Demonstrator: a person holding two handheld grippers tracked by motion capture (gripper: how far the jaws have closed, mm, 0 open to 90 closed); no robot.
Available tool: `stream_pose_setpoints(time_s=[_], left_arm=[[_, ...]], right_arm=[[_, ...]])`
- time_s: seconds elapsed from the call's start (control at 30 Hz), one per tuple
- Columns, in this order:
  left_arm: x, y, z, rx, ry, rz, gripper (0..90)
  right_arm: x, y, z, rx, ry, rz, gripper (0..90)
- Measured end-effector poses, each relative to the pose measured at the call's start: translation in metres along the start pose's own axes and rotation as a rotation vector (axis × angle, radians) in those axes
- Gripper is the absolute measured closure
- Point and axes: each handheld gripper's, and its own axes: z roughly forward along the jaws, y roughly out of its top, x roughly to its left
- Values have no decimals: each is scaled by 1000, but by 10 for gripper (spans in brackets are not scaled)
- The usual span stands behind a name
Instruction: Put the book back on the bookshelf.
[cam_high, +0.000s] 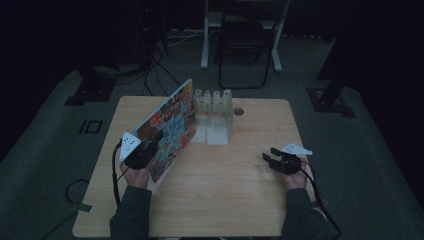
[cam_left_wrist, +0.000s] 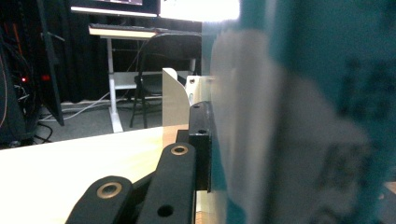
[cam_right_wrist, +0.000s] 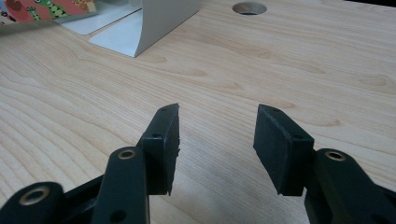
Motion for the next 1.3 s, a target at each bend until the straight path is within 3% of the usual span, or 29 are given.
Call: stream_pose_setpoints(time_s=[0.5, 1.3], left_arm=[[0, 5, 10, 2, 11, 13, 817], [-3, 7, 27, -12, 49, -3, 817]], right_arm=[[0, 0, 0, 2, 0, -1, 500], [0, 0, 1, 3, 1, 1, 501]])
